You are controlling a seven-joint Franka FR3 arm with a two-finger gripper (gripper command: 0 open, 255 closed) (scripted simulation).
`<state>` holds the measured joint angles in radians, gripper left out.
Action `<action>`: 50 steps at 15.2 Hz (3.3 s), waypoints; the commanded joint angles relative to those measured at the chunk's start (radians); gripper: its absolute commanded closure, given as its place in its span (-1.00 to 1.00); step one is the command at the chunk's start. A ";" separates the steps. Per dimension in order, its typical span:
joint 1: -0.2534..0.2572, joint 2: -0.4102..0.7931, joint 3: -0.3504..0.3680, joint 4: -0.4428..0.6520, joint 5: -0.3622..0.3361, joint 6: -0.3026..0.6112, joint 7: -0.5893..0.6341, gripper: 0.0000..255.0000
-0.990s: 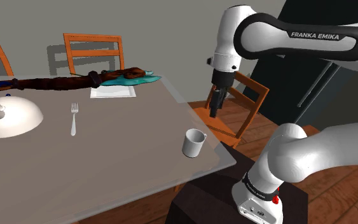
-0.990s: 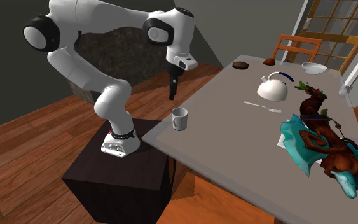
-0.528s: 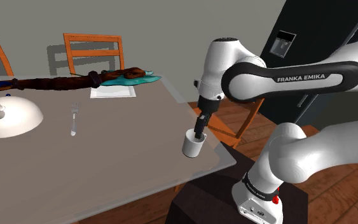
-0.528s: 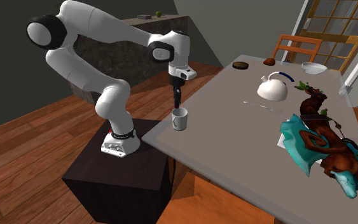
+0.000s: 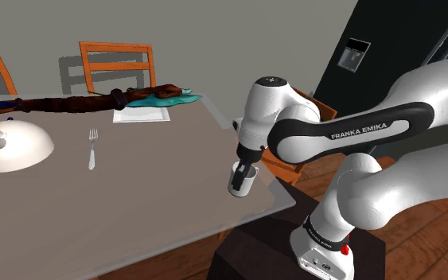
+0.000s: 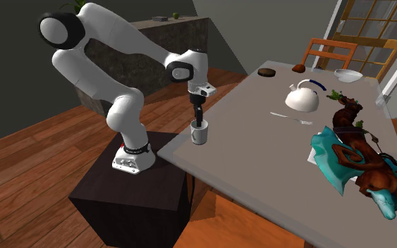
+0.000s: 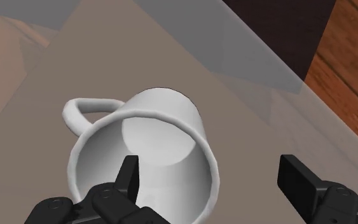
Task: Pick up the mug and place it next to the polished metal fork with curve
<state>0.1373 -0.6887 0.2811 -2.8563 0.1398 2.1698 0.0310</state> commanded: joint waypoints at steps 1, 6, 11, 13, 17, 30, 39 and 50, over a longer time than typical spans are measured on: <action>-0.002 0.025 0.006 -0.018 0.001 0.045 0.001 -1.00; -0.003 0.042 0.010 -0.031 0.003 0.074 0.001 -1.00; -0.003 0.042 0.010 -0.031 0.003 0.074 0.001 -1.00; -0.003 0.042 0.010 -0.031 0.003 0.074 0.001 1.00; -0.003 0.042 0.010 -0.031 0.003 0.074 0.001 1.00; -0.004 -0.041 -0.016 0.048 -0.010 -0.087 -0.008 1.00; -0.008 -0.089 -0.037 0.143 -0.025 -0.230 -0.014 1.00; -0.016 -0.110 -0.059 0.279 -0.042 -0.386 -0.020 1.00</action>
<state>0.1211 -0.7980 0.2226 -2.5916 0.0982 1.7984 0.0098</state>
